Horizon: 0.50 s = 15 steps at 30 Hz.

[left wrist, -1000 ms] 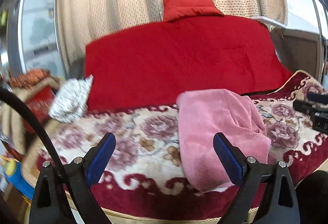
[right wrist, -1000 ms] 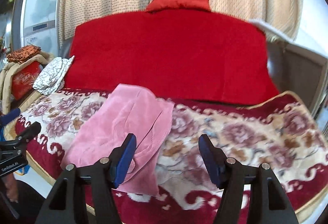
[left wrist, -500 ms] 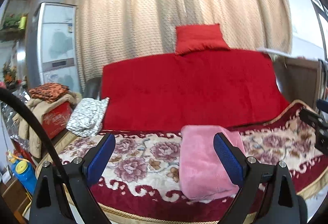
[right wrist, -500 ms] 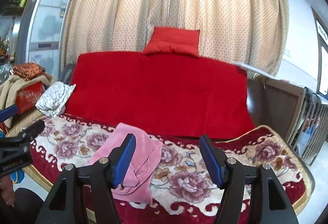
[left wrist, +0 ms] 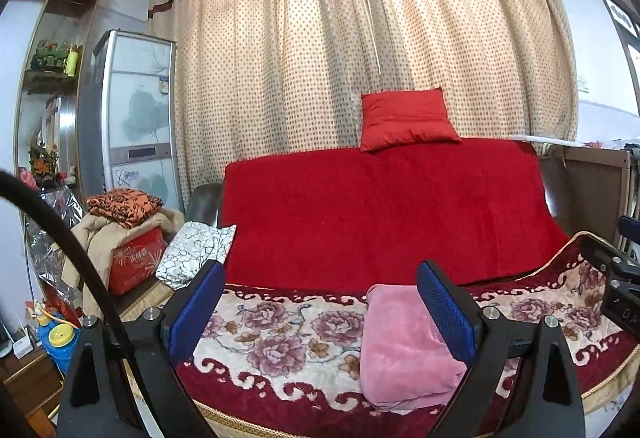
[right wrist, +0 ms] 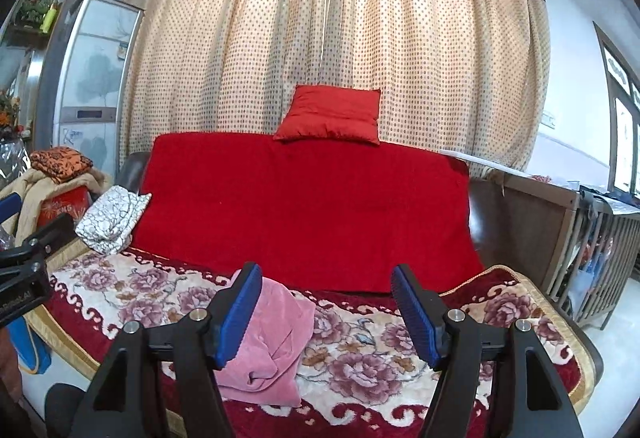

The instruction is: Fold large clothes

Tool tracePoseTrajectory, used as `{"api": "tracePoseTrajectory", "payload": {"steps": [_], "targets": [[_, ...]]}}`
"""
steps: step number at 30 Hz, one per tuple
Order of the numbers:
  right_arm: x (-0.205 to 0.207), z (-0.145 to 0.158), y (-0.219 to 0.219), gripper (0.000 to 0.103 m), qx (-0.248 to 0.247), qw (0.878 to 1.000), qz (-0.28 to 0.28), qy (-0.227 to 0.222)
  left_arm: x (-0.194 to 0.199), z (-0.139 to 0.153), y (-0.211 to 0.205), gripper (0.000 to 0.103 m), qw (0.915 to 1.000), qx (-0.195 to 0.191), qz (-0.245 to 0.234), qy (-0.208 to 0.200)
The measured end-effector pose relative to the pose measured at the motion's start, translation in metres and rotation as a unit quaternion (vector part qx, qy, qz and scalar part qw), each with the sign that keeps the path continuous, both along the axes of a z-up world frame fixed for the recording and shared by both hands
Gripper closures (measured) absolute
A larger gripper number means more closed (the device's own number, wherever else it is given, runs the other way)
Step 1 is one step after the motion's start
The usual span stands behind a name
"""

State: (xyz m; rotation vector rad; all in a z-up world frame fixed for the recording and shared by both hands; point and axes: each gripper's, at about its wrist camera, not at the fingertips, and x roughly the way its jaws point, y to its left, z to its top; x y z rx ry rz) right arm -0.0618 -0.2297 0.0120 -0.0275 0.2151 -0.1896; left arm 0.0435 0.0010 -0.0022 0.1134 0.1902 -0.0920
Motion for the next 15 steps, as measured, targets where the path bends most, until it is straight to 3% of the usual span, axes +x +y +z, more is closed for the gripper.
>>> {"api": "tracePoseTrajectory", "payload": {"steps": [8,15], "targets": [[-0.014,0.014,0.002,0.032,0.006,1.000,-0.003,-0.012,-0.026,0.016,-0.002,0.006,0.9994,0.001,-0.002,-0.035],[-0.021,0.018,0.008,0.032,0.006,1.000,0.005,-0.013,-0.035,0.024,-0.003,0.006,0.9993,-0.004,-0.009,-0.035]]}}
